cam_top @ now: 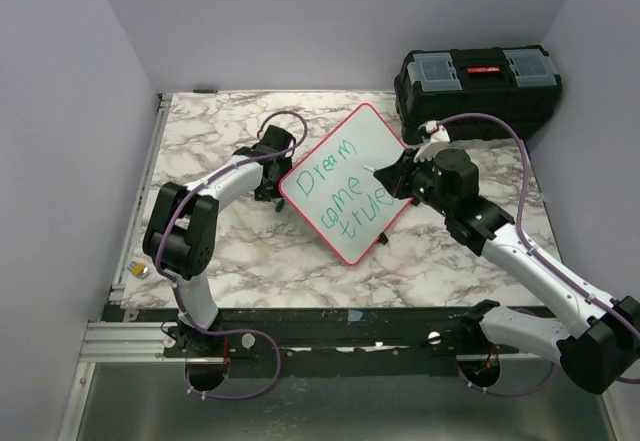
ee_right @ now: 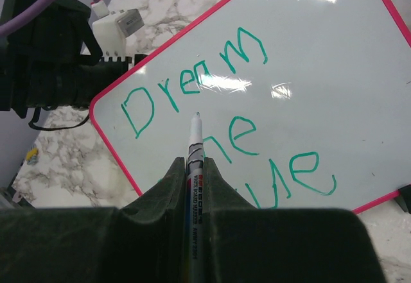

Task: Write a sentence on the whiteboard
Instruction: Pick up the pen cap from the center of the board.

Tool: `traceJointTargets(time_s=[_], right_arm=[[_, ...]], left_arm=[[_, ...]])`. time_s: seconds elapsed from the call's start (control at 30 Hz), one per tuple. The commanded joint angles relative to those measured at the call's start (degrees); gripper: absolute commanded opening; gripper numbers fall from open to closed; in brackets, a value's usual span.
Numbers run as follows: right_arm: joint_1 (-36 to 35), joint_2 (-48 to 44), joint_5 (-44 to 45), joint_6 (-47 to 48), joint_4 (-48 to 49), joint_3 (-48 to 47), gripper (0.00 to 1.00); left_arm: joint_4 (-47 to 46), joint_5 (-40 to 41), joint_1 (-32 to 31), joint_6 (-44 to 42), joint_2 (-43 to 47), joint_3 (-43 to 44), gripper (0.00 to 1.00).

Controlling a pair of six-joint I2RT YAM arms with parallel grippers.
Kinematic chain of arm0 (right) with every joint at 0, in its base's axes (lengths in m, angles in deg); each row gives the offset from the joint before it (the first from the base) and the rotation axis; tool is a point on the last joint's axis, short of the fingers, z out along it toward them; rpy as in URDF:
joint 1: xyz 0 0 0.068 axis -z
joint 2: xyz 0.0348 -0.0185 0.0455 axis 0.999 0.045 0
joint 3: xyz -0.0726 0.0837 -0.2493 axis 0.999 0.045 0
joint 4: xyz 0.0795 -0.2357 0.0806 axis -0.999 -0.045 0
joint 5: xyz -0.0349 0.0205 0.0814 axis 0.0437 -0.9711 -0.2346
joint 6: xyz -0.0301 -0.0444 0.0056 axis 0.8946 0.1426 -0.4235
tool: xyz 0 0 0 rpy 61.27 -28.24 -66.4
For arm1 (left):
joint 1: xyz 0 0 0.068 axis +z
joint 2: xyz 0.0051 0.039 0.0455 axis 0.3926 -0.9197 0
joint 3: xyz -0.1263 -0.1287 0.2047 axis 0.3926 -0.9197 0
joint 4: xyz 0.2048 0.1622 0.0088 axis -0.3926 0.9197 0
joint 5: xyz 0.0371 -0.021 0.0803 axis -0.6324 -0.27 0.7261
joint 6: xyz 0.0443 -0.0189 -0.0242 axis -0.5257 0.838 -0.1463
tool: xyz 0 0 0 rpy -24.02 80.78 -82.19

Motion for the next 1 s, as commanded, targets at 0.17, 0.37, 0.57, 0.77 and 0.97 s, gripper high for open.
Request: traceJointTargets(time_s=[0.17,0.37,0.57,0.77,0.97], right_arm=[[-0.44,1.09,-0.55,-0.58,-1.61,-1.86,0.01],[-0.45,1.7,0.21,-0.15,-1.8,-2.22,0.01],[-0.45,2.94,-0.5,-0.11,-1.59,-2.7,0.01],[-0.44,2.76,-1.56,0.24,-1.68,-4.09,0.01],[-0.44,2.73,-4.87,0.18,-0.42,-5.39,0.01]], left_arm=[[1.24,1.02,-0.46,-1.37,-6.44,1.4,0.41],[0.48,0.48,-0.45,-0.36,-6.72,-0.21,0.0],[-1.33,-0.39,-0.55,-0.42,-5.9,-1.72,0.0],[-2.15,-0.81,-0.57,-1.85,1.09,-3.59,0.0],[-5.32,-1.94,-0.16,-5.17,10.18,-7.06,0.0]])
